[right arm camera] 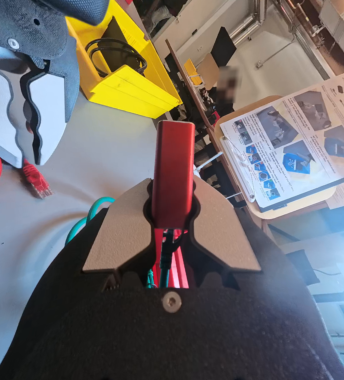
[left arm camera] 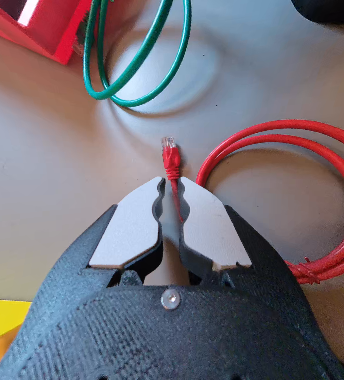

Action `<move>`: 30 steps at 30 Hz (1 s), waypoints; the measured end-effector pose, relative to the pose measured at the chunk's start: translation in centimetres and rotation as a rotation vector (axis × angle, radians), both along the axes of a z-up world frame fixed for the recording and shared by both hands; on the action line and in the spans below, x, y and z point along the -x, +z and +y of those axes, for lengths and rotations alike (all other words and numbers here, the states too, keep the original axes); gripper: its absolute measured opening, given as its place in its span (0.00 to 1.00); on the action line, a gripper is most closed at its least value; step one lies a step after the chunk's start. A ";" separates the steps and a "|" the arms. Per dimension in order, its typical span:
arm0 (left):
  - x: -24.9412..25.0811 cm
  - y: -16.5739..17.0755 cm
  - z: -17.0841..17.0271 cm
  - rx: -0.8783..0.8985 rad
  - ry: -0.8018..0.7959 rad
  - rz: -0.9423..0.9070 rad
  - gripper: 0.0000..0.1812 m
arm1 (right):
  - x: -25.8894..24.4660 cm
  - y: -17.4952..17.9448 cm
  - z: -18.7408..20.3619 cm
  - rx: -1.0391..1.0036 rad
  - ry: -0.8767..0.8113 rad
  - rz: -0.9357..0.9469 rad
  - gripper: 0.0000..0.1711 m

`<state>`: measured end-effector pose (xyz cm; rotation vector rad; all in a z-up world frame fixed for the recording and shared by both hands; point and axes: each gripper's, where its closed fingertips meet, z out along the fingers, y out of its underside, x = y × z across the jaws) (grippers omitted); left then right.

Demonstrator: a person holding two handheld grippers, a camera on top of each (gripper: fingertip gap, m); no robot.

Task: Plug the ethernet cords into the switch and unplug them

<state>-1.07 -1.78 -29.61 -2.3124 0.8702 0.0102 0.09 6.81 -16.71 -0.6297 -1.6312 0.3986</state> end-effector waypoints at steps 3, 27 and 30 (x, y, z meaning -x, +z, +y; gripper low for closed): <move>-0.1 -0.3 -0.1 0.040 0.007 -0.013 0.09 | 0.0 0.0 0.1 0.005 -0.003 0.000 0.18; -0.1 8.7 -2.7 0.166 -0.100 -0.656 0.03 | -0.7 -2.4 -3.8 -0.256 0.241 -0.003 0.17; -0.7 8.1 -3.1 0.286 -0.119 -0.677 0.03 | -0.6 -3.4 -4.8 -0.368 0.254 -0.035 0.17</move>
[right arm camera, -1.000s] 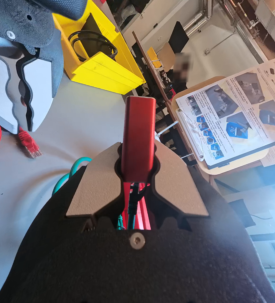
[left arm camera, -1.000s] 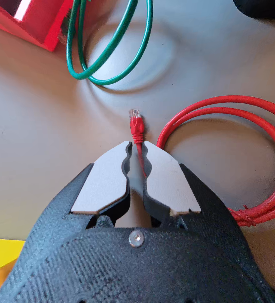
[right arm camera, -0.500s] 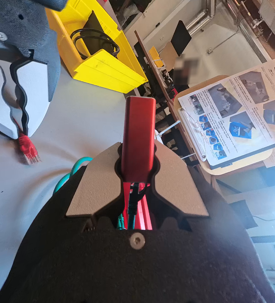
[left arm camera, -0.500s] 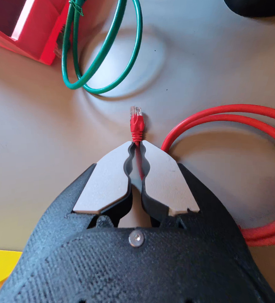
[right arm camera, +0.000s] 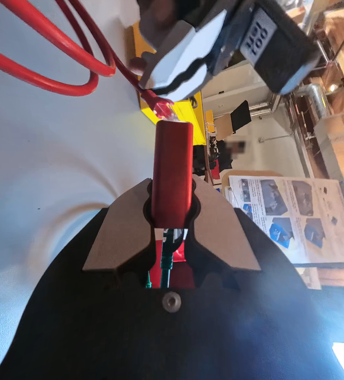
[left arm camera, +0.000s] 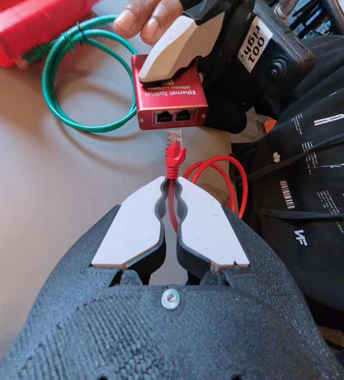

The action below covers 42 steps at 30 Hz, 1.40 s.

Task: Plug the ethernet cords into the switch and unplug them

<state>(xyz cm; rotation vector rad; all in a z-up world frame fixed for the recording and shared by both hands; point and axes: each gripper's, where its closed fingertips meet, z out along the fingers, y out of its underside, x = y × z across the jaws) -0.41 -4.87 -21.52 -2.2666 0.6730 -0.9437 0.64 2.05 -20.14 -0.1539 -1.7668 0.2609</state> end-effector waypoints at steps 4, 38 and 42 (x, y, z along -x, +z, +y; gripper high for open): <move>-0.1 -1.0 0.0 0.100 -0.039 -0.017 0.03 | 0.2 -0.7 -1.2 -0.129 0.019 -0.015 0.17; -5.3 -0.1 -3.2 0.215 -0.278 -0.341 0.02 | -3.6 0.5 -5.1 -0.577 0.354 -0.035 0.17; -6.0 -0.6 -3.7 0.177 -0.296 -0.322 0.02 | -4.0 -0.1 -5.6 -0.573 0.371 -0.064 0.18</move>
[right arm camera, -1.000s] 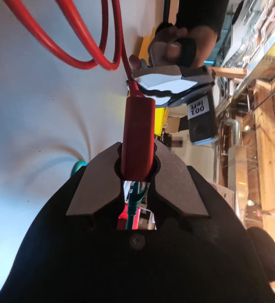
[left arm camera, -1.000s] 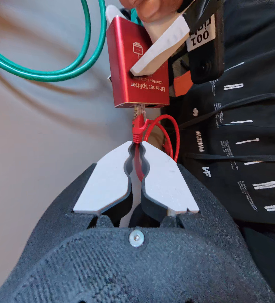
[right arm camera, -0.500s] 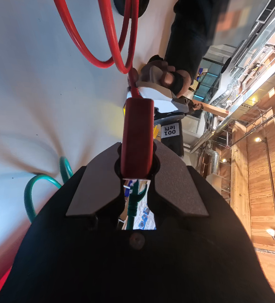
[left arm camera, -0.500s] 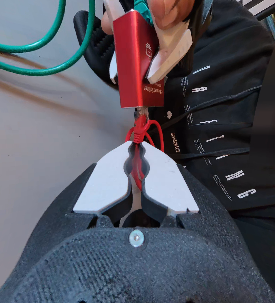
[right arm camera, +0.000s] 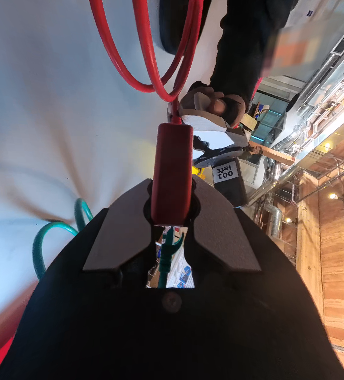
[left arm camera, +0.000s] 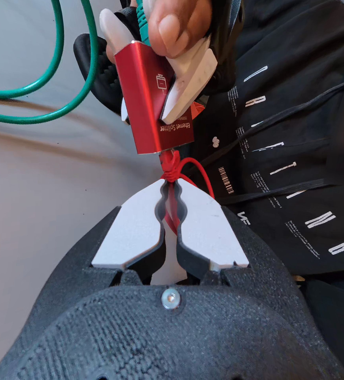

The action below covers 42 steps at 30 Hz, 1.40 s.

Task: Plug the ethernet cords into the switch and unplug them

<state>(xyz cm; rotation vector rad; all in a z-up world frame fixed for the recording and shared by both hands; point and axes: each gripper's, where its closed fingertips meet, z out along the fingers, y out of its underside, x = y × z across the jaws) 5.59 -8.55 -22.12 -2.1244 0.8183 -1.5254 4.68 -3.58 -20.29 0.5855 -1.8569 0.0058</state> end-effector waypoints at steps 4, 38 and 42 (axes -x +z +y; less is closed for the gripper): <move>1.4 -0.1 1.4 -0.069 0.118 0.035 0.03 | 0.9 0.0 1.6 0.015 -0.098 0.022 0.17; 7.7 1.9 8.1 -0.932 0.547 0.833 0.26 | 5.5 -1.4 5.2 0.985 -0.585 -0.752 0.17; 5.5 2.4 7.0 -0.922 0.454 0.627 0.26 | 5.6 -2.3 3.9 0.949 -0.543 -0.722 0.17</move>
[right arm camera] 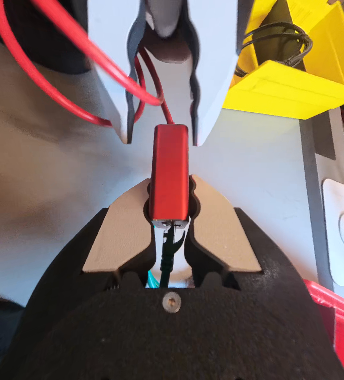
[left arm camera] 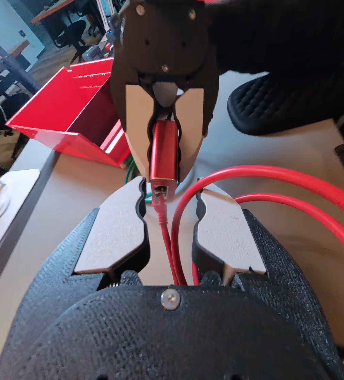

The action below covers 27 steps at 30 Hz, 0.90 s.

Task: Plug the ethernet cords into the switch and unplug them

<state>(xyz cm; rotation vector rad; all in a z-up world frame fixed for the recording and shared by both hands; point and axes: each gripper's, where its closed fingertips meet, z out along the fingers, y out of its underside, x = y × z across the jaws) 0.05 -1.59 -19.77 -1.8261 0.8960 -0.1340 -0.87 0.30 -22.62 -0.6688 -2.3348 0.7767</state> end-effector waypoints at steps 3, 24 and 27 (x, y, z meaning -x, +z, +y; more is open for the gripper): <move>1.0 0.7 -0.3 -0.003 0.006 -0.093 0.25 | 0.1 -0.5 -0.2 -0.054 0.025 0.057 0.17; 24.6 1.5 -5.4 -0.018 0.842 -0.042 0.21 | 0.6 1.1 3.7 -0.546 -0.097 0.410 0.17; 25.2 -0.6 -5.5 0.063 0.853 -0.044 0.22 | 0.6 1.2 3.7 -0.524 -0.108 0.419 0.17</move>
